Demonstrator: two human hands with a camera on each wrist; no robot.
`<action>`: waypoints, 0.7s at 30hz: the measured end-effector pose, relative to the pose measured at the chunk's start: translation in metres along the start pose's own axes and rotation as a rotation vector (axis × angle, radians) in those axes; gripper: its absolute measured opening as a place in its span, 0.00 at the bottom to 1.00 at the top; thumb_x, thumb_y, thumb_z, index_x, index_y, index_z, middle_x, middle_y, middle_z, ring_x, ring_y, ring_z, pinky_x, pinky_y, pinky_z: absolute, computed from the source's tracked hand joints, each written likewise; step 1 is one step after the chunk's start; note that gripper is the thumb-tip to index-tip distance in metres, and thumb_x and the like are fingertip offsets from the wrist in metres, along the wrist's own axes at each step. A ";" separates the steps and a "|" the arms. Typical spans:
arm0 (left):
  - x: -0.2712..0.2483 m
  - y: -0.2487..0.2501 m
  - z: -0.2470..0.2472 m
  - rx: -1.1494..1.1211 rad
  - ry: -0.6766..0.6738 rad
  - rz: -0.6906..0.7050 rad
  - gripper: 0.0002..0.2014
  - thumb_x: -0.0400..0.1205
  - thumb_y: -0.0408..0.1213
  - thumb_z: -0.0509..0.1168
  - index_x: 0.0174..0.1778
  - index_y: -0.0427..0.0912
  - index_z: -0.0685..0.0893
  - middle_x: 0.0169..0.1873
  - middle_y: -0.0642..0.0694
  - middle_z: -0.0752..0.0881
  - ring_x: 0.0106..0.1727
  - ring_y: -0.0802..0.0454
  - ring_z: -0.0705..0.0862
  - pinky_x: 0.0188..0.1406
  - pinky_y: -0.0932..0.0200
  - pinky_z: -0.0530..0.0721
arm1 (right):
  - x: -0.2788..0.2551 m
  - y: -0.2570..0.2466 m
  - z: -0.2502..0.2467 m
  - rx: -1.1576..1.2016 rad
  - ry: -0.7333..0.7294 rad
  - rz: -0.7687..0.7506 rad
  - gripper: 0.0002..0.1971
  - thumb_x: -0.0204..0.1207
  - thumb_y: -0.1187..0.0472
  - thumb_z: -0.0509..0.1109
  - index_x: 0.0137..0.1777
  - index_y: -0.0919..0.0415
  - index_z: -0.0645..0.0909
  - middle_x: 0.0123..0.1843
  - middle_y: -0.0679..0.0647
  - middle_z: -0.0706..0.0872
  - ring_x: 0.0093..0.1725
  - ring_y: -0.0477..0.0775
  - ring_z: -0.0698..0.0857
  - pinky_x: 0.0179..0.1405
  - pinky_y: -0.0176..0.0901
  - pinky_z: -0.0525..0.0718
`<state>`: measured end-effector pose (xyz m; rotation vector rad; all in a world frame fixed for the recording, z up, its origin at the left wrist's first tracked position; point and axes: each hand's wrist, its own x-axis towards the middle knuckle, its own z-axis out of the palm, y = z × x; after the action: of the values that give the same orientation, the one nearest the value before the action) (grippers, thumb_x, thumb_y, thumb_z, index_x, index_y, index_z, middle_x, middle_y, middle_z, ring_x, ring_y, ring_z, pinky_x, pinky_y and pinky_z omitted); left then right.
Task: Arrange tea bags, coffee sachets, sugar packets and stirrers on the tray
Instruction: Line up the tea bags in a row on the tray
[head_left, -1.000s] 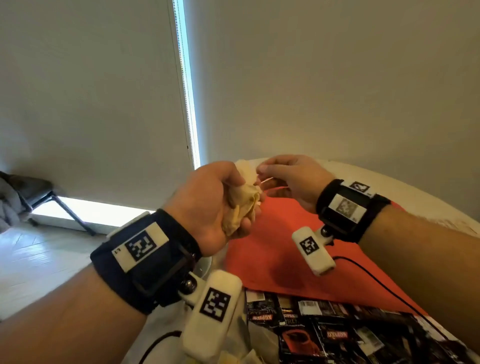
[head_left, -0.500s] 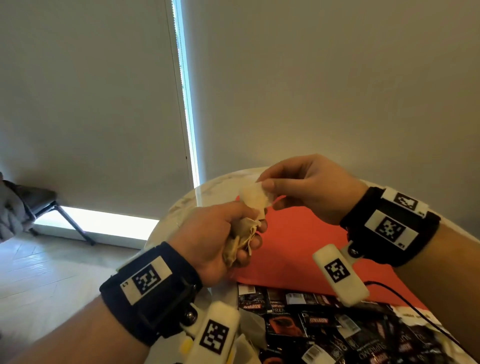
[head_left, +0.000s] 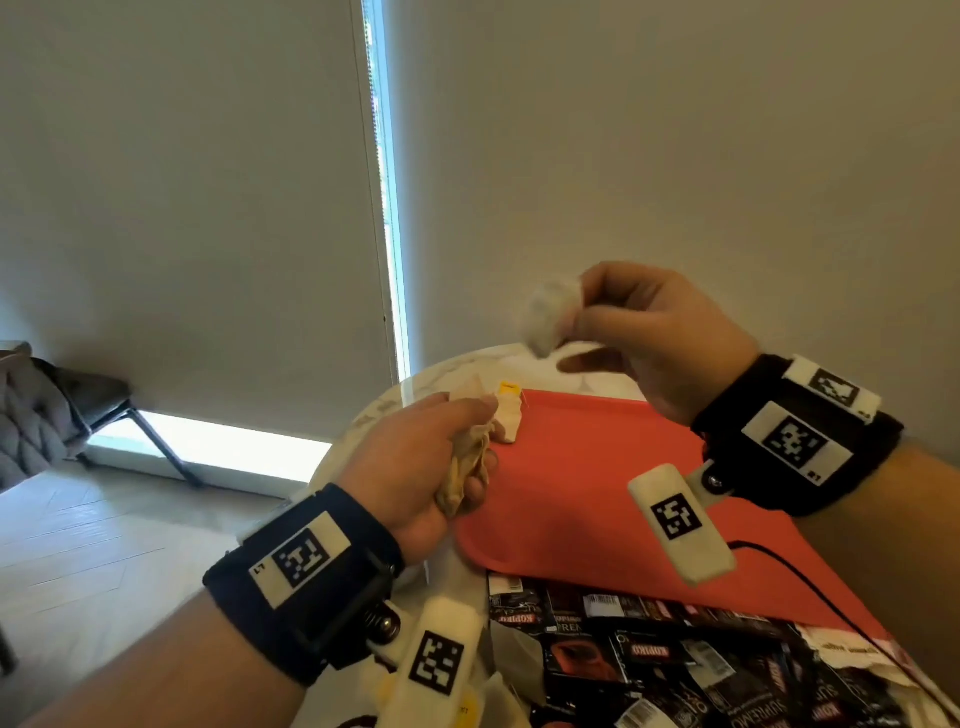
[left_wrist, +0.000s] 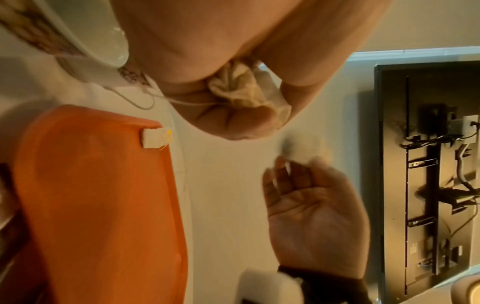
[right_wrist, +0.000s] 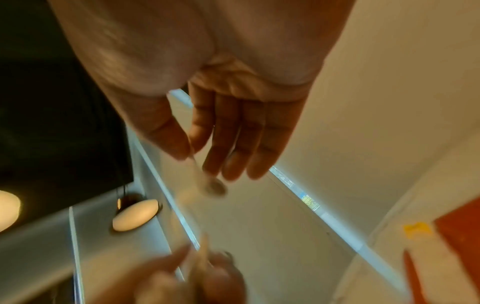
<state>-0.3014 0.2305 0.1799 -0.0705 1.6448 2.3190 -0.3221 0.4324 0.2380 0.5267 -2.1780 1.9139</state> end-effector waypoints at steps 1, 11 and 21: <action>0.001 0.002 -0.001 -0.010 0.020 0.018 0.05 0.86 0.37 0.71 0.49 0.39 0.83 0.32 0.45 0.84 0.24 0.56 0.77 0.16 0.67 0.73 | 0.000 -0.001 0.001 -0.088 -0.040 0.015 0.04 0.78 0.76 0.73 0.47 0.69 0.84 0.43 0.67 0.89 0.44 0.59 0.91 0.52 0.60 0.92; 0.014 0.028 0.003 0.207 0.014 0.249 0.09 0.82 0.38 0.77 0.57 0.43 0.89 0.37 0.44 0.84 0.28 0.57 0.77 0.19 0.65 0.75 | 0.004 0.003 0.014 -0.058 -0.124 0.082 0.04 0.77 0.72 0.74 0.49 0.65 0.84 0.42 0.63 0.92 0.42 0.59 0.92 0.39 0.48 0.90; 0.050 0.036 -0.003 0.086 0.158 0.117 0.06 0.84 0.40 0.75 0.51 0.42 0.88 0.40 0.44 0.86 0.27 0.58 0.80 0.19 0.66 0.76 | 0.030 0.043 0.030 0.113 0.054 0.232 0.20 0.73 0.77 0.78 0.60 0.65 0.75 0.46 0.70 0.92 0.46 0.66 0.93 0.43 0.56 0.92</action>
<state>-0.3588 0.2276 0.2012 -0.1469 1.8698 2.3787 -0.3642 0.4029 0.2050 0.2444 -2.1888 2.1505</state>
